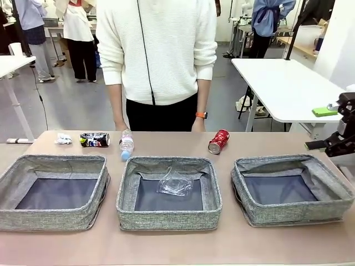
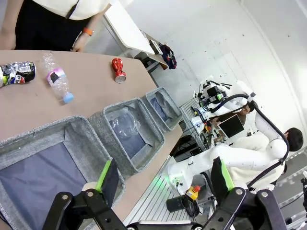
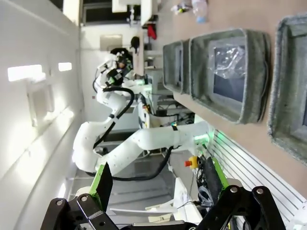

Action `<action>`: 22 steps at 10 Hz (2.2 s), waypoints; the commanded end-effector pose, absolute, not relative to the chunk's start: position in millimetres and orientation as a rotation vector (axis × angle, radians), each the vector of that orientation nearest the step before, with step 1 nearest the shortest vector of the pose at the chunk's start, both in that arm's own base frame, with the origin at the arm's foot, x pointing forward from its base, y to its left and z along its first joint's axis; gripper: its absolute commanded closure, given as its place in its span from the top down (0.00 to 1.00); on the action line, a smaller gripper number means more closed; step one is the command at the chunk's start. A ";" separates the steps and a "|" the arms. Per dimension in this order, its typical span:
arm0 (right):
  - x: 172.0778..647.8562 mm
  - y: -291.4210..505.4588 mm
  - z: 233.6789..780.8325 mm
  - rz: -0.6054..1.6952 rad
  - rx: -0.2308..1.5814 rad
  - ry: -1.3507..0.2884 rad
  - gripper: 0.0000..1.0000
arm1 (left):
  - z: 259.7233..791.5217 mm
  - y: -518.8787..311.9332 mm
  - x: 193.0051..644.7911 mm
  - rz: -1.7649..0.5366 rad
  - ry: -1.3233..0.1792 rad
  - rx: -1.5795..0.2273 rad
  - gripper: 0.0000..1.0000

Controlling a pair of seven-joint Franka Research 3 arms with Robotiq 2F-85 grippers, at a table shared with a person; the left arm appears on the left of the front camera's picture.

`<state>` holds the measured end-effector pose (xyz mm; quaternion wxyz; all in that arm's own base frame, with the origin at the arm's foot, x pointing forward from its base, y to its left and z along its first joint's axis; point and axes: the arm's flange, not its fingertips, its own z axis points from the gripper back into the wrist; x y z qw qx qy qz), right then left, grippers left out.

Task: Sort the waste into the appropriate baskets.
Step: Place the picked waste into the Fabric basket indicated by the person, then pick up the waste item pointed out by the person.

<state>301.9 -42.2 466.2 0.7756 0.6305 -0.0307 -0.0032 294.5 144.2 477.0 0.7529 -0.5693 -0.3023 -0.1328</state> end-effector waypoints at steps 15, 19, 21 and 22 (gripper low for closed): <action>301.4 -38.2 473.6 -0.020 1.382 -0.059 1.00 | 478.9 142.7 295.0 -0.298 -0.683 -1.261 1.00; 301.4 -38.2 473.6 -0.020 1.382 -0.059 1.00 | 478.9 142.7 295.0 -0.298 -0.683 -1.261 1.00; 301.4 -38.2 473.6 -0.020 1.382 -0.059 1.00 | 478.9 142.7 295.0 -0.298 -0.683 -1.261 1.00; 301.4 -38.2 473.6 -0.020 1.382 -0.059 1.00 | 478.9 142.7 295.0 -0.298 -0.683 -1.261 1.00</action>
